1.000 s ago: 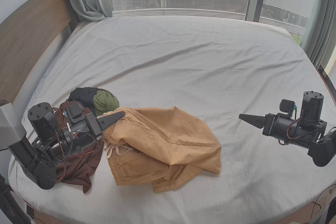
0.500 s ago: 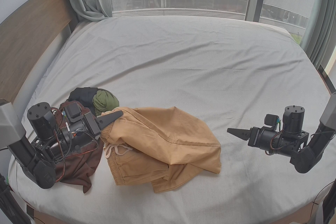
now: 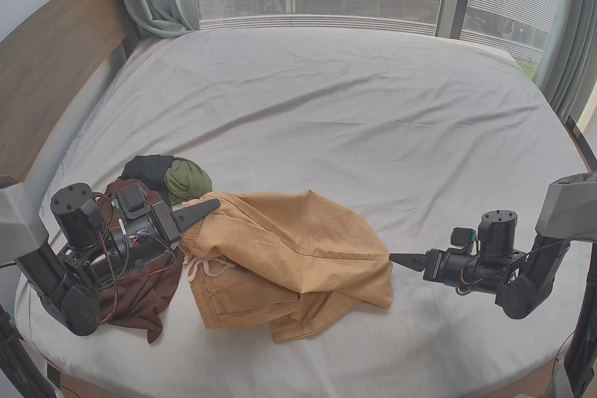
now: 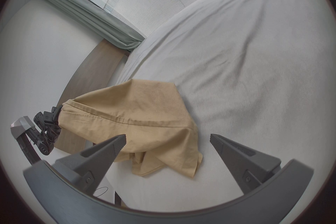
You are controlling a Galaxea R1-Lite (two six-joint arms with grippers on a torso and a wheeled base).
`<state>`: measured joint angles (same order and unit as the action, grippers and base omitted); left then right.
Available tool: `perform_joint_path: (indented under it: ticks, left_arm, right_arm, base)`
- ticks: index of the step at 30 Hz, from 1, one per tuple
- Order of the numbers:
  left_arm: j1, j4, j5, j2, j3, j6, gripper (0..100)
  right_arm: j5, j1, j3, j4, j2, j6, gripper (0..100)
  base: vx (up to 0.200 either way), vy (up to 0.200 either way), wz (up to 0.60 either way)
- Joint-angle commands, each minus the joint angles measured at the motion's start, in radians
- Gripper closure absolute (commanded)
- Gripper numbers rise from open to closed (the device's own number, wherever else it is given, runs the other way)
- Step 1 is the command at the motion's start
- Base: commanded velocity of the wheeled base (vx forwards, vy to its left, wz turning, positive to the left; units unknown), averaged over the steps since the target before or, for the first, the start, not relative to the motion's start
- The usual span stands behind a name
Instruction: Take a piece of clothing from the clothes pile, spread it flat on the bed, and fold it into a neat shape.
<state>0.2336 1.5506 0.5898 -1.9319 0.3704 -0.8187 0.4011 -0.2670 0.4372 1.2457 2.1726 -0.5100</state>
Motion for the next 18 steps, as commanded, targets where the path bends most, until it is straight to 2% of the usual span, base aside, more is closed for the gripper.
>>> perform_joint_path:
  ticks: [1, 10, 18]
  left_arm:
    - [-0.002, 0.000, -0.001, -0.004, 0.002, 0.000, 100]
    - [-0.004, 0.000, -0.002, -0.001, 0.010, 0.000, 100]
    - [-0.007, 0.000, -0.002, -0.001, 0.012, 0.000, 100]
  right_arm:
    - [0.001, -0.024, 0.008, 0.003, 0.058, -0.025, 0]
    - [-0.001, -0.057, 0.015, 0.132, 0.187, -0.097, 0]
    - [-0.002, -0.081, 0.031, 0.141, 0.224, -0.139, 0]
  base:
    - [0.000, 0.000, 0.00]
    - [0.000, 0.000, 0.00]
    - [0.000, 0.000, 0.00]
